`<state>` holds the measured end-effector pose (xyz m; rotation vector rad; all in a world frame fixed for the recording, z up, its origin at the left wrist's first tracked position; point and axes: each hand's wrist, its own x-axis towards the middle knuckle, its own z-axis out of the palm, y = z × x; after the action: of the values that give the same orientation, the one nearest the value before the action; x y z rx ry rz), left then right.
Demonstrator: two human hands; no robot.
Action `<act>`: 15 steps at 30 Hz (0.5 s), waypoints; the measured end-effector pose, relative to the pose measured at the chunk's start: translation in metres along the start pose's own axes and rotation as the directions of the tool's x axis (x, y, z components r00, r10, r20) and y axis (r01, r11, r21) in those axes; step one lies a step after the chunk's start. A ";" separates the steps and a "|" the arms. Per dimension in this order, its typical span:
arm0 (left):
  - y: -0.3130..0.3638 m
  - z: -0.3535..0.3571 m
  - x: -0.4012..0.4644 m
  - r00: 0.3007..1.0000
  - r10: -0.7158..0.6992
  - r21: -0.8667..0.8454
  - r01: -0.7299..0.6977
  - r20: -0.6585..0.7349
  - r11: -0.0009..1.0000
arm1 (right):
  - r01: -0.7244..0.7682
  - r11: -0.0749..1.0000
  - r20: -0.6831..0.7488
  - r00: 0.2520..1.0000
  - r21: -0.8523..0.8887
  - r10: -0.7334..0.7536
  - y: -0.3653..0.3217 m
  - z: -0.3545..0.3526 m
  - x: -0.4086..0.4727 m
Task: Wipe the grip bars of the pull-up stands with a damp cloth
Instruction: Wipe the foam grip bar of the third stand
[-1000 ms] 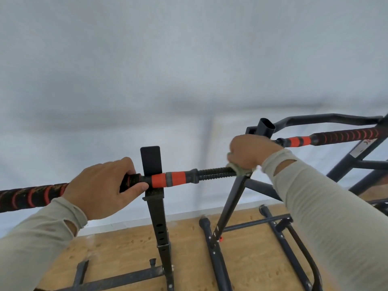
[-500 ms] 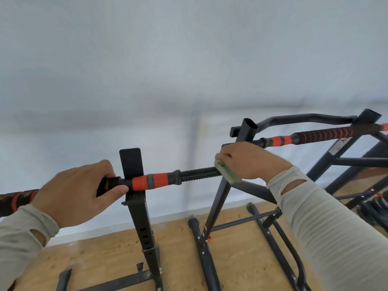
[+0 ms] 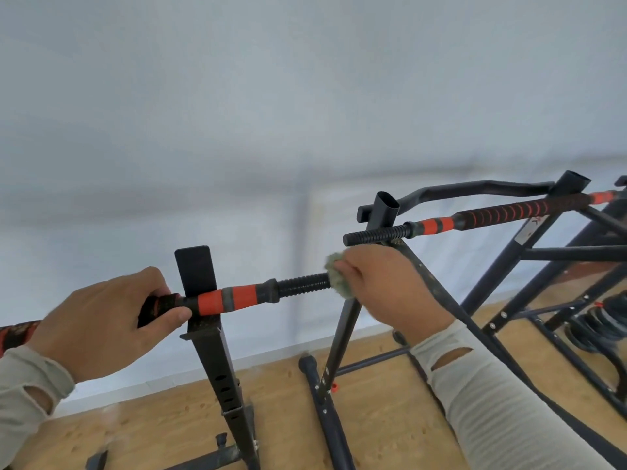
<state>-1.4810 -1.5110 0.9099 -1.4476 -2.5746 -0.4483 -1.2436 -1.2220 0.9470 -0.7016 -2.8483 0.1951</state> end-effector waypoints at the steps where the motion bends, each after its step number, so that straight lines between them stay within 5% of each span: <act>1: 0.000 0.000 0.000 1.000 -0.001 0.002 0.001 0.002 1.000 | -0.089 0.996 -0.001 0.996 0.012 0.089 0.015 -0.002 -0.005; 5: 0.001 -0.001 0.001 1.000 -0.001 -0.005 0.001 0.009 1.000 | -0.320 0.931 -0.117 0.932 0.174 0.343 0.046 0.001 -0.023; 7: 0.001 -0.001 0.001 1.000 -0.008 -0.001 0.008 0.012 1.000 | -0.294 0.893 -0.217 0.900 0.339 0.379 0.038 0.001 -0.024; 15: 0.012 -0.008 -0.001 0.999 -0.016 0.006 0.016 0.031 1.000 | 0.019 1.000 -0.169 0.986 0.013 -0.016 -0.030 0.022 0.000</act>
<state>-1.4707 -1.5087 0.9192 -1.4441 -2.6114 -0.4236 -1.2622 -1.2504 0.9311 -0.6568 -2.6883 0.1455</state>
